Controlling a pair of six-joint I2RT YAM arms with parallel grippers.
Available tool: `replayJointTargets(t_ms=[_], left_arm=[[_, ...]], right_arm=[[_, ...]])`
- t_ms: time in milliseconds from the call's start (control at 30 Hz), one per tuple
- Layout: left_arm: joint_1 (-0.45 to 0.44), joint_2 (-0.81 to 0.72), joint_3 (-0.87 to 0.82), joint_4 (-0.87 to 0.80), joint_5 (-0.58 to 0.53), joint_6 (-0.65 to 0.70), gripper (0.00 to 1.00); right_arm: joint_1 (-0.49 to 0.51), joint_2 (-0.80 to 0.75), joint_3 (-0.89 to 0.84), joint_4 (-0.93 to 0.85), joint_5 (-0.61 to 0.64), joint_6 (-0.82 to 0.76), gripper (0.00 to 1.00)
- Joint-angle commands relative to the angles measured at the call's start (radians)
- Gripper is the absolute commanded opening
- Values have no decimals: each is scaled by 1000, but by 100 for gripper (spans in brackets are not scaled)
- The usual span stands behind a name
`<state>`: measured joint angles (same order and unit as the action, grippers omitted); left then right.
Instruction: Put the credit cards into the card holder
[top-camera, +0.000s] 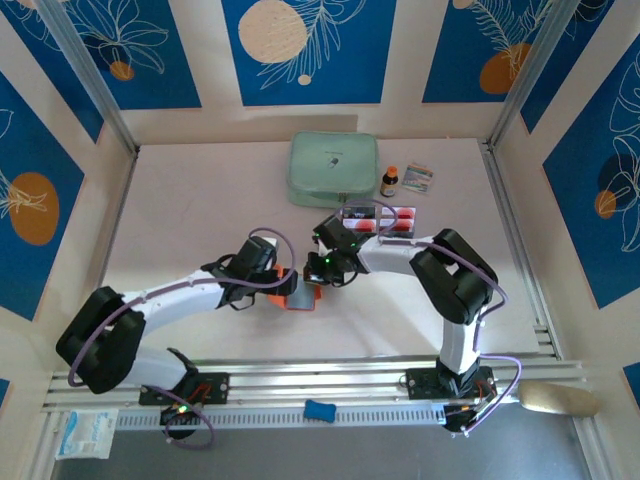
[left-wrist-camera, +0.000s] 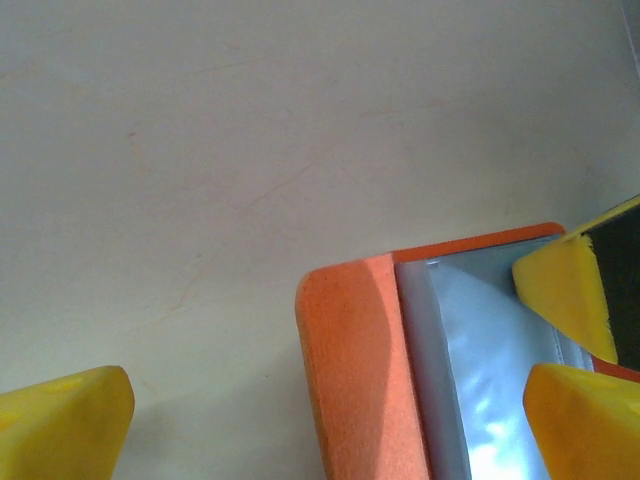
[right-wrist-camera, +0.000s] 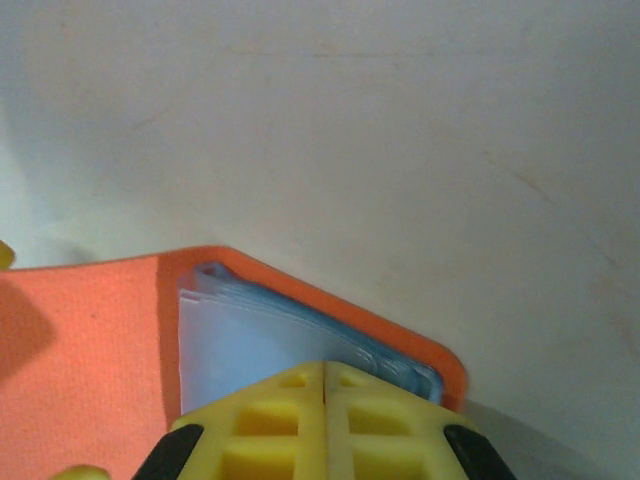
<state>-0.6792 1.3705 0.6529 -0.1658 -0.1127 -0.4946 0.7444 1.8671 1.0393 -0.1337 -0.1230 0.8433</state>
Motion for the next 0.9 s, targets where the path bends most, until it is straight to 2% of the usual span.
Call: replayJointTargets(t_ms=[0,300,467,600,733,867], left_arm=[[-3,15,-21,15,-8,18,100],[-3,40,-71,45,-16,19,98],[-2,44,-101,75,-4,18,85],[-2,36,-129,100,7,7,73],[-2,27,-149,120,11,1,70],[-2,19,-165,135,14,-5,66]], right_arm=[[12,38,22,25,-56,27,0],[11,50,17,54,-70,49,0],[10,40,17,54,-73,48,0],[9,-28,-11,67,-48,54,1],[10,-87,-52,82,-15,81,19],[21,-82,-64,105,-15,105,23]])
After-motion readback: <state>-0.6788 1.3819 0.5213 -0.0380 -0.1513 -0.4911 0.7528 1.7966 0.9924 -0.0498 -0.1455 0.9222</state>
